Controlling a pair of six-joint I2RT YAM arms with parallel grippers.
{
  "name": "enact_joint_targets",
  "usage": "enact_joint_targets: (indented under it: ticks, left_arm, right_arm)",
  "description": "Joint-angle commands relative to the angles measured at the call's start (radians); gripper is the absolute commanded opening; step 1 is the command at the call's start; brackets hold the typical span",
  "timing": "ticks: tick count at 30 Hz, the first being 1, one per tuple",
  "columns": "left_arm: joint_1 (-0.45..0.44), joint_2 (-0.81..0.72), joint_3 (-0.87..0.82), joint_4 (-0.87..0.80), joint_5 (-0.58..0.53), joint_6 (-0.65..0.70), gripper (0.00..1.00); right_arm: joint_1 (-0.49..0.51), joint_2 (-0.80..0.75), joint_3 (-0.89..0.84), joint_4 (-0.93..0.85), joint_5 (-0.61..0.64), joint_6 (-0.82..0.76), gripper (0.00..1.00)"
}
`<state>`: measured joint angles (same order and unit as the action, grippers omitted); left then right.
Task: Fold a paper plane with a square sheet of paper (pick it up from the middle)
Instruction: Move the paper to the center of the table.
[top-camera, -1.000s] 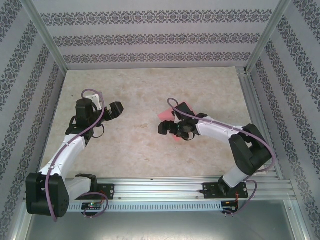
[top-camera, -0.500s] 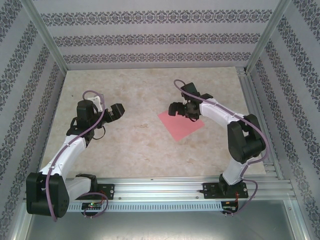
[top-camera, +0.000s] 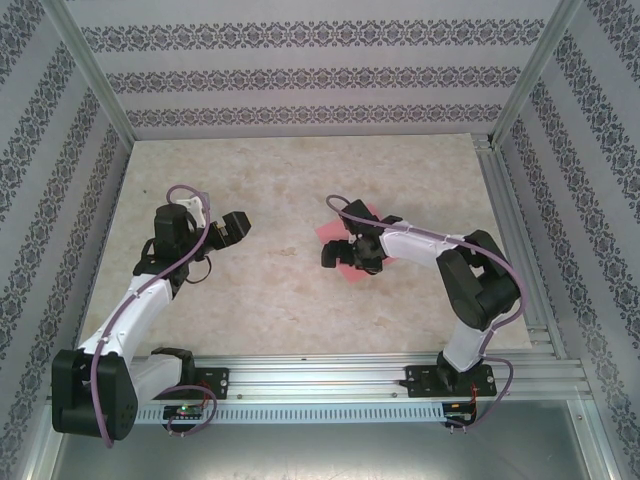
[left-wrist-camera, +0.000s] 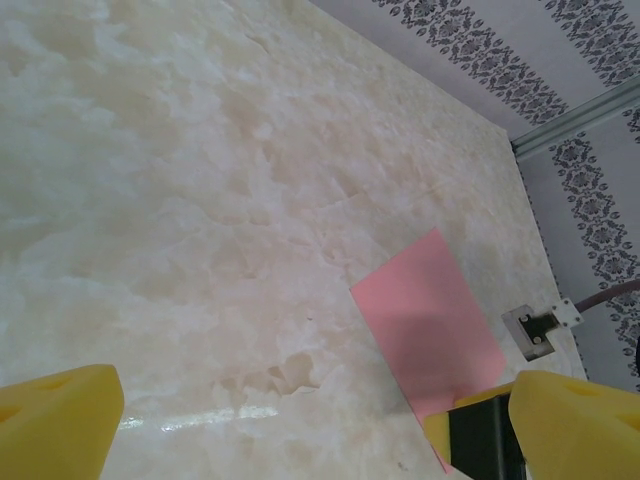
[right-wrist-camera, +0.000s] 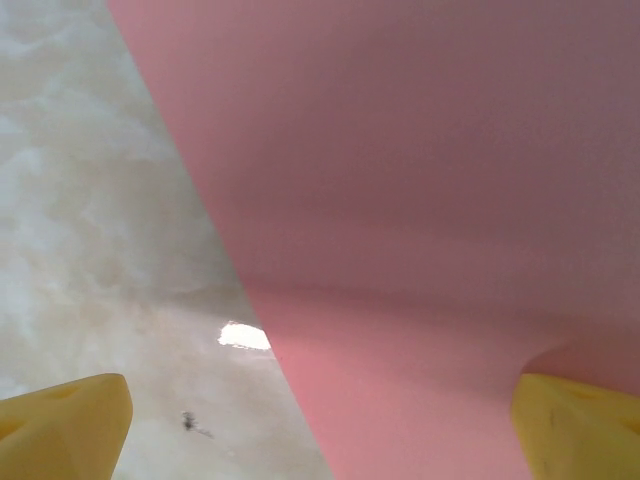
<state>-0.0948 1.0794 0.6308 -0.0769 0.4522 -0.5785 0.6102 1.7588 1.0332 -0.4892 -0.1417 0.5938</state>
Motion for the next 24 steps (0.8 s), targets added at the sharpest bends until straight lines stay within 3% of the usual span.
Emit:
enact_joint_targets:
  ticks: [1,5,11,17,20,24]
  left_arm:
    - [-0.014,-0.024,-0.014,-0.002,0.017,-0.006,1.0]
    - [-0.014,-0.027,-0.014,0.0,0.013,-0.009,1.0]
    - [-0.016,-0.024,-0.002,-0.01,0.018,-0.004,1.0]
    - [-0.016,-0.033,0.002,-0.013,0.026,-0.006,1.0]
    - [-0.02,-0.033,-0.005,-0.004,0.027,-0.013,1.0]
    - [-0.022,-0.033,-0.02,0.003,0.022,-0.02,1.0]
  right_arm:
    - [0.054,-0.024,-0.045,0.072,0.011,0.126,0.98]
    - [0.105,-0.045,-0.069,0.142,0.013,0.208,0.98]
    - [0.147,-0.063,0.036,0.069,0.039,0.186,0.98]
    - [0.122,-0.071,0.201,-0.22,0.263,-0.097,0.98]
    - [0.071,-0.015,0.278,-0.311,0.293,-0.245,0.98]
    - [0.019,0.128,0.424,-0.434,0.243,-0.39,0.96]
